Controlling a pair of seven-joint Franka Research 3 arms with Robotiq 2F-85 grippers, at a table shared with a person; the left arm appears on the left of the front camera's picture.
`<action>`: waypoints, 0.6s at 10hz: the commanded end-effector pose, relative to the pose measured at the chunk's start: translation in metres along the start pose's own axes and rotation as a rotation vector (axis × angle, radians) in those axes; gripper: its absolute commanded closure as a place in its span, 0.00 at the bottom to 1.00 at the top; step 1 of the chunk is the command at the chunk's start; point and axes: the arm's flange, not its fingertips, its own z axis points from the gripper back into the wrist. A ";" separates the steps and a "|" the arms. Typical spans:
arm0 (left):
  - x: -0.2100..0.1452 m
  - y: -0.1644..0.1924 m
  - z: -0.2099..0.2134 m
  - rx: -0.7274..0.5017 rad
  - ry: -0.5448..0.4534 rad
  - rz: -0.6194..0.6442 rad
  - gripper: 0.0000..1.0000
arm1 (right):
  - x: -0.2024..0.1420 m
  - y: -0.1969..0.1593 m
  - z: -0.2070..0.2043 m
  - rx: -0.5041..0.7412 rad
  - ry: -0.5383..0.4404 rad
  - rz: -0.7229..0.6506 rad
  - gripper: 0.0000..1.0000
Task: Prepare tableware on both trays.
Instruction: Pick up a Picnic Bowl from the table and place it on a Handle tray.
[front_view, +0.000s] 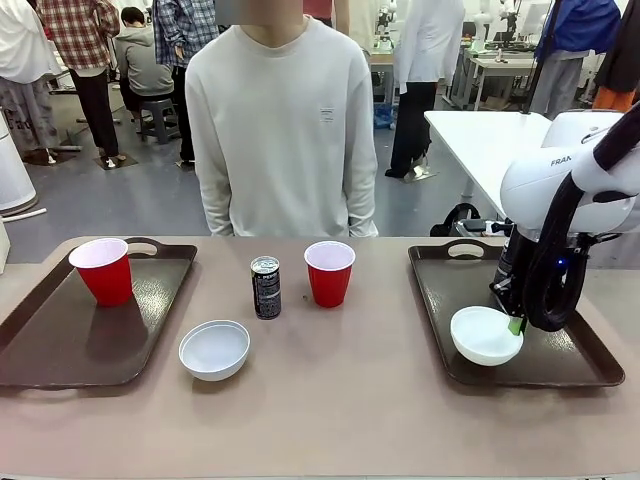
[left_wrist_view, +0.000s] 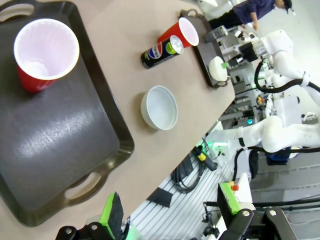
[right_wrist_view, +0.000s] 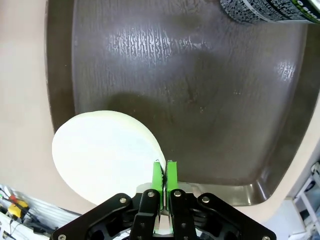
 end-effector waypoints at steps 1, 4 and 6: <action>-0.001 0.001 0.002 -0.010 -0.003 -0.015 0.00 | 0.003 -0.001 -0.002 -0.026 -0.005 -0.014 0.38; -0.001 0.001 0.002 -0.010 -0.003 -0.015 0.00 | -0.004 0.000 0.010 0.006 -0.024 0.001 0.00; -0.001 0.001 0.002 -0.010 -0.003 -0.015 0.00 | -0.017 0.004 0.040 0.052 -0.057 0.030 0.42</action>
